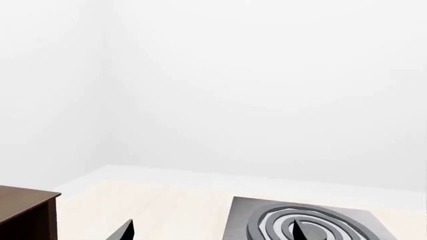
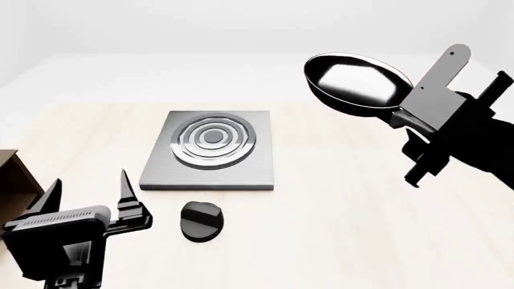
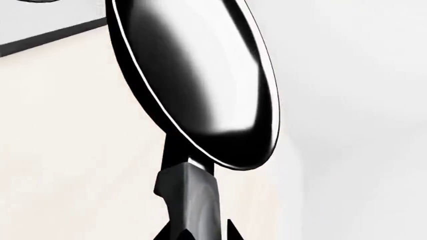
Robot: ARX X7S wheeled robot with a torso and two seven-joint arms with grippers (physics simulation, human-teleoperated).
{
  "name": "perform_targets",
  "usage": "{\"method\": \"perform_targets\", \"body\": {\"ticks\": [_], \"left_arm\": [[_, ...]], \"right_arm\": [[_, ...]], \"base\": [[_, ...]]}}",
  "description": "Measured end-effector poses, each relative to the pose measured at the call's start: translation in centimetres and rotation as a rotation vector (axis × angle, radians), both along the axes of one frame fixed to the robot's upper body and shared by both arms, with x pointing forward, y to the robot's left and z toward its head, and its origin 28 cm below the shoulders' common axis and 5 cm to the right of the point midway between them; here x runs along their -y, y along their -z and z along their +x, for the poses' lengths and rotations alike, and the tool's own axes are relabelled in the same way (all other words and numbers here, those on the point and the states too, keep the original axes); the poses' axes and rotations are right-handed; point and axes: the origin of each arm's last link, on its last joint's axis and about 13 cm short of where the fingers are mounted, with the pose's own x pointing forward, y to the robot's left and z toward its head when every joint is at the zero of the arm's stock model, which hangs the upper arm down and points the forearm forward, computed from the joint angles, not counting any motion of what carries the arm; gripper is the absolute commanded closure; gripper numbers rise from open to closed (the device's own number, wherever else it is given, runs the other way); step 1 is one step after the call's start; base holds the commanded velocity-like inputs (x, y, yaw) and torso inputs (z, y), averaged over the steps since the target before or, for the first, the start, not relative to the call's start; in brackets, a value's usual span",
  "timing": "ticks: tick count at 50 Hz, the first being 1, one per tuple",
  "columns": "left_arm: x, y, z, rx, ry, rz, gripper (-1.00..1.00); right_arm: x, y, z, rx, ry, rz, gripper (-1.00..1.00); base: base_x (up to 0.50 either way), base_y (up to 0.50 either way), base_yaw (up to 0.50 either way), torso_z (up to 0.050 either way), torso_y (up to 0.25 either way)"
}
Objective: Turn on the stove and put the frying pan on it.
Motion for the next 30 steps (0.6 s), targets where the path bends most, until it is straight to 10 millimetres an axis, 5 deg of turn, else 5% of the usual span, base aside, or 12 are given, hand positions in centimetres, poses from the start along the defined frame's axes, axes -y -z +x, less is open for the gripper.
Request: {"method": "perform_targets", "body": {"ticks": [30], "left_arm": [[0.0,0.5,0.1,-0.011,0.009,-0.012,-1.0]], "right_arm": [[-6.4,-0.1,7.2,0.158,-0.166,0.112,1.0]], "base": [[0.0,0.0,0.0,0.0,0.002]]}}
